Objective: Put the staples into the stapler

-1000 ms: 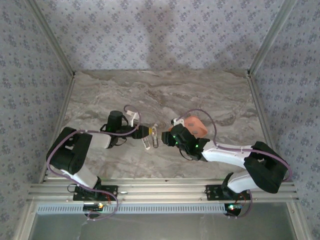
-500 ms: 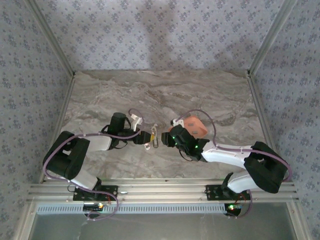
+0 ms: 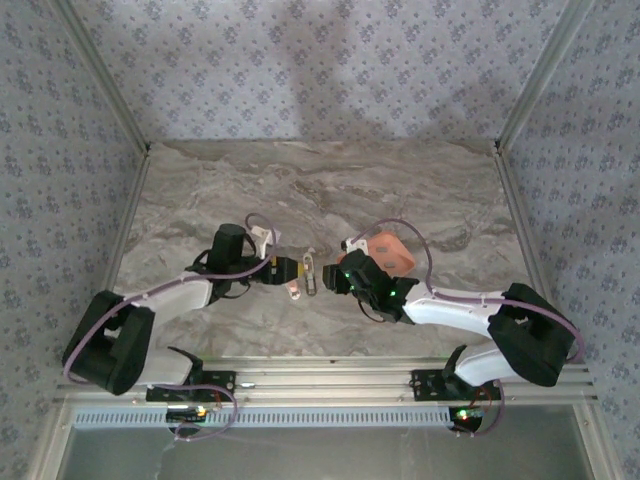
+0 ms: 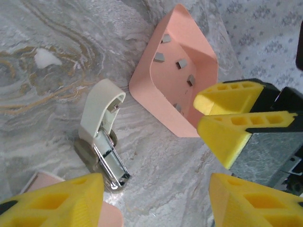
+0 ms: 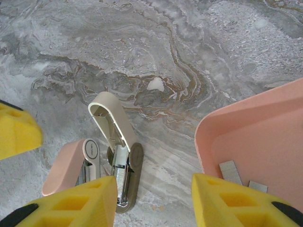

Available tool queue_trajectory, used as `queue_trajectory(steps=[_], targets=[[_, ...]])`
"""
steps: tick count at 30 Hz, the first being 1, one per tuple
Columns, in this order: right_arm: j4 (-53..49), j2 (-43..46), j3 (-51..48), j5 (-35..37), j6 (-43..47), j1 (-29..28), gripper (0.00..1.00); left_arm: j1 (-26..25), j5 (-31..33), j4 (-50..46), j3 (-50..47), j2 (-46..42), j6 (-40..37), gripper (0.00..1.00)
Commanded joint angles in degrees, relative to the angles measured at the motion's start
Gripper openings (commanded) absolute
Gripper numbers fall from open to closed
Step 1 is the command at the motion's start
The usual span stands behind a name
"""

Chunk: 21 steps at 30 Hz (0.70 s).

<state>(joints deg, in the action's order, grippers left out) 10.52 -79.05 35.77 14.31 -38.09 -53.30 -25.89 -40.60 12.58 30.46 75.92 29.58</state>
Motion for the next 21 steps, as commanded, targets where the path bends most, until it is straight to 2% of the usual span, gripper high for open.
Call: queue_trajectory(steps=[1, 6, 12, 18, 21], targets=[[-0.2, 0.6, 0.3, 0.4, -0.1, -0.4, 0.46, -0.2, 1.9, -6.6, 1.4, -3.2, 8.7, 0.62], [0.2, 1.0, 0.1, 0.1, 0.0, -0.6, 0.46, -0.1, 3.6, -11.6, 0.7, -5.6, 18.9, 0.62], [0.7, 2.4, -1.0, 0.6, -0.1, -0.7, 0.46, -0.1, 6.3, -10.3, -2.1, -8.2, 30.1, 0.62], [1.8, 2.6, -1.7, 0.6, -0.3, -0.8, 0.46, -0.2, 7.5, -0.5, -6.9, -7.8, 43.6, 0.61], [2.4, 2.3, -1.7, 0.4, -0.4, -0.8, 0.46, -0.3, 7.5, 0.5, -7.0, -6.9, 45.9, 0.6]])
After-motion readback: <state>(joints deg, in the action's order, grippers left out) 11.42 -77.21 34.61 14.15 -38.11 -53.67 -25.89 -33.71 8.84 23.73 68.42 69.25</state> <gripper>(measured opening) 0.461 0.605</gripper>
